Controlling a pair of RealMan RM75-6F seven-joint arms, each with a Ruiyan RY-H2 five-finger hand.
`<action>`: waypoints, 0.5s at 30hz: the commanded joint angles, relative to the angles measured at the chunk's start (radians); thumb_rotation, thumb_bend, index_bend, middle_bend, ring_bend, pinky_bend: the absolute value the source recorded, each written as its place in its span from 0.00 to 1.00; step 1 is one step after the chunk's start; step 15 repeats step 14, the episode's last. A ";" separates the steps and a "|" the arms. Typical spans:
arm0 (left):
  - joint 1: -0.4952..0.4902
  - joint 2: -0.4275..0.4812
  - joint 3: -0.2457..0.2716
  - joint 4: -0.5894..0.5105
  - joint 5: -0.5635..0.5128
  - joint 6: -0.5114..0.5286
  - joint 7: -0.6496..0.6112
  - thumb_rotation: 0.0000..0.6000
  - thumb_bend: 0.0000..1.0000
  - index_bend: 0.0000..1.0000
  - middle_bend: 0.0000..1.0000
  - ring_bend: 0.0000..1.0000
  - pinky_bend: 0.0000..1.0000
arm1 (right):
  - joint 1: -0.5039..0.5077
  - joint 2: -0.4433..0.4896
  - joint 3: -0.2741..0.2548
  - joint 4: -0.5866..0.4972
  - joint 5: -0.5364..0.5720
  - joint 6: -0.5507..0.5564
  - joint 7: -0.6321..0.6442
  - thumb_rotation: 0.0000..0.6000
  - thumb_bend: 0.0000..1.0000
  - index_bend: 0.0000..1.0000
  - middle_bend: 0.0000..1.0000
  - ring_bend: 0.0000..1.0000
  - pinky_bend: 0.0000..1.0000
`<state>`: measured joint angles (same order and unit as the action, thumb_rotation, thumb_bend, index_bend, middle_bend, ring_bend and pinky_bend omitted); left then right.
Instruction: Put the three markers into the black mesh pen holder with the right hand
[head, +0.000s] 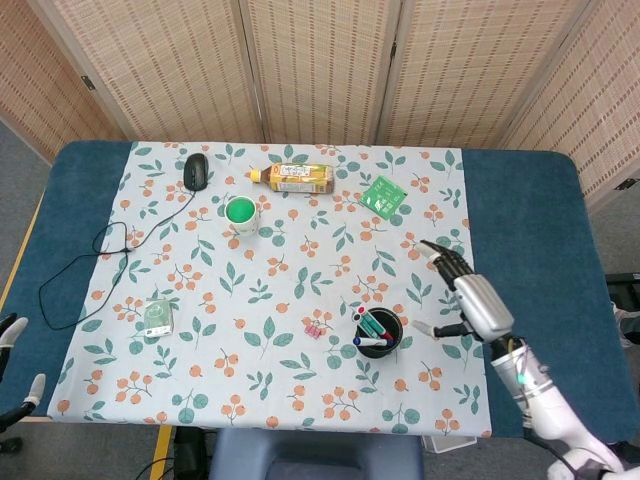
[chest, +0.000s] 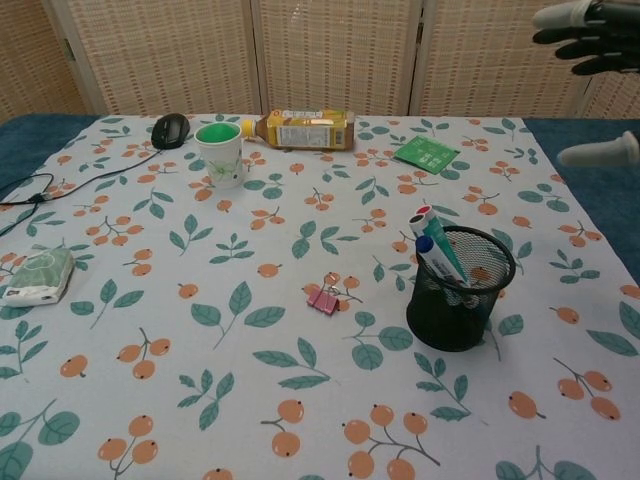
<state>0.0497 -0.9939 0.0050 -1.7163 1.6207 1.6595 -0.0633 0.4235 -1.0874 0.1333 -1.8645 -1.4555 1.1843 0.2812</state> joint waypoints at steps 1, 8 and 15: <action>-0.006 -0.006 -0.002 -0.002 -0.005 -0.013 0.016 1.00 0.45 0.00 0.07 0.05 0.22 | -0.069 0.167 -0.027 -0.003 -0.045 0.055 -0.006 1.00 0.17 0.00 0.00 0.00 0.00; -0.026 -0.045 -0.004 -0.002 -0.007 -0.050 0.113 1.00 0.45 0.00 0.07 0.05 0.22 | -0.174 0.078 -0.066 0.112 0.097 0.140 -0.275 1.00 0.18 0.00 0.00 0.00 0.00; -0.038 -0.064 0.012 0.002 0.007 -0.081 0.139 1.00 0.45 0.00 0.07 0.05 0.22 | -0.276 -0.074 -0.086 0.239 0.048 0.351 -0.451 1.00 0.19 0.00 0.00 0.00 0.00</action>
